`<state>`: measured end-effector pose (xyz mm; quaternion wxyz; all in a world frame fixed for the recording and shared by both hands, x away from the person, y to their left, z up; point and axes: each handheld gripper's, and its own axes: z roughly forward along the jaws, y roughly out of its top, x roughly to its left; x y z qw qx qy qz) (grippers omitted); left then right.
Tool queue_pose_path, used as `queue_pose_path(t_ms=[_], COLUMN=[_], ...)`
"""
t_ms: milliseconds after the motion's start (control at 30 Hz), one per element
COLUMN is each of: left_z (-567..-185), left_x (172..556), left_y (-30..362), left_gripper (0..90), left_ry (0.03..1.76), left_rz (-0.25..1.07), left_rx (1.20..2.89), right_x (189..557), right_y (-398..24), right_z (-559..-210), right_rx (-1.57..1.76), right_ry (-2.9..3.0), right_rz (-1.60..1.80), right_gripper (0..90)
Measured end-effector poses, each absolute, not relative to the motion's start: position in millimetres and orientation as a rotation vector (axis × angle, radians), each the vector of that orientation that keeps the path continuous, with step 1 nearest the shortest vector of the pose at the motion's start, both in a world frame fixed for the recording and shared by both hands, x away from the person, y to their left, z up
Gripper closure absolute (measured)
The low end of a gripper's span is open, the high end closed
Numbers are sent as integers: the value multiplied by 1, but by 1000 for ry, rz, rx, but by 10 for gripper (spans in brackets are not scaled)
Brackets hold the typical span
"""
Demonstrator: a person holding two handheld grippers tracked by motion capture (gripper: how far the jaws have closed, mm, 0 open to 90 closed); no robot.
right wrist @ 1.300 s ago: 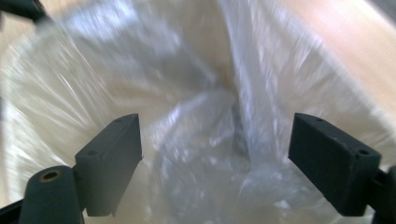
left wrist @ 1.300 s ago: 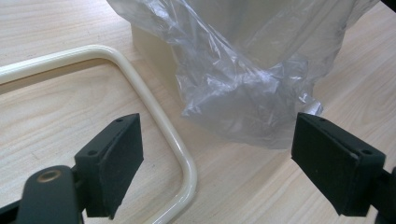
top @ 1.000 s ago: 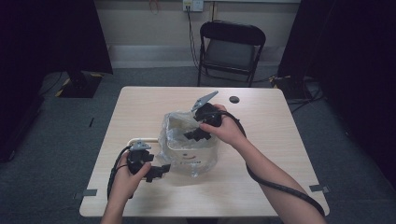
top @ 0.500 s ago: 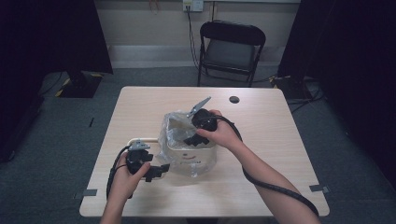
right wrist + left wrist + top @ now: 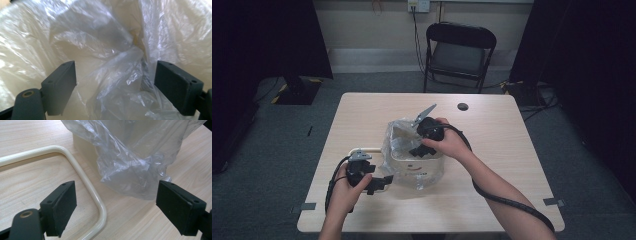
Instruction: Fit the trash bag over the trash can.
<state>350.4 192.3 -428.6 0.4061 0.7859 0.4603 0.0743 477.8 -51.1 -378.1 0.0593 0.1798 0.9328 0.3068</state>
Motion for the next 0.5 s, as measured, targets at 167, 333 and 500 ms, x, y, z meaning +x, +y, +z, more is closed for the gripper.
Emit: queue_pose_path(t_ms=[167,333,500], left_z=[-428,-428,-428], left_x=[350,351,350], left_y=[191,193,195], left_gripper=[162,162,162], left_ry=[1162,1158,1166], left_rz=[185,183,187], left_rx=[1978,1982,1967], right_x=[477,479,480], right_y=[-51,-40,-21], right_z=[-363,-357,-365], right_rx=[561,540,521], right_ry=[2798,2795,2820], right_rz=[1006,1023,962], right_gripper=[165,161,165])
